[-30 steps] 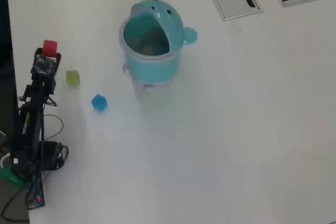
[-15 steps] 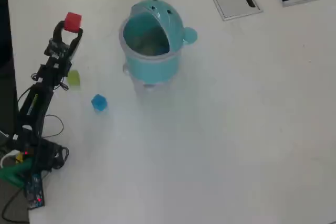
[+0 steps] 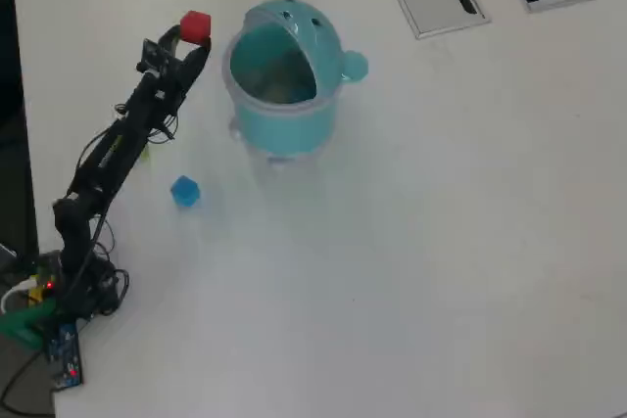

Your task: Grasp RGB lego blocks and put them in the bin one by one.

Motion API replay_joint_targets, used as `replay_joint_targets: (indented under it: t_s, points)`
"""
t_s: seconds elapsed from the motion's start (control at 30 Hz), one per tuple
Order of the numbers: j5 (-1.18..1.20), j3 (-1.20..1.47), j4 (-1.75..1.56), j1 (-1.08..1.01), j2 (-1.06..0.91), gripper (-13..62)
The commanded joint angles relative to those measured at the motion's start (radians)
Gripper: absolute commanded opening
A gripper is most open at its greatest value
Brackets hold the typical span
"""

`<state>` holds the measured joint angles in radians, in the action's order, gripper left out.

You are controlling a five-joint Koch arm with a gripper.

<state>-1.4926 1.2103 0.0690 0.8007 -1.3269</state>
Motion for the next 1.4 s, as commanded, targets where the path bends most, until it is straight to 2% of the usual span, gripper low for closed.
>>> replay_joint_targets:
  t_s: [0.0,0.1,0.5,0.53,0.57,0.63,0.73,0.77,0.8,0.83,1.37]
  points:
    - [-0.018,-0.176,-0.095,-0.029,0.028,5.9]
    - [-0.021,-0.302,-0.094,-0.094,0.132,5.9]
    - [-0.040,-0.325,-0.066,-0.242,0.170,6.2]
    - [-0.040,-0.324,-0.066,-0.245,0.175,7.0]
    - [-0.055,-0.325,-0.058,-0.252,0.179,11.6]
    - [-0.089,-0.319,-0.049,-0.252,0.183,16.0]
    - [-0.091,-0.314,-0.049,-0.253,0.187,16.3]
    - [-0.092,-0.318,-0.040,-0.256,0.187,19.8]
    - [-0.123,-0.325,0.005,-0.259,0.187,28.0]
    - [-0.140,-0.325,0.038,-0.255,0.187,30.9]
    - [-0.109,-0.305,0.284,-0.209,0.017,33.3]
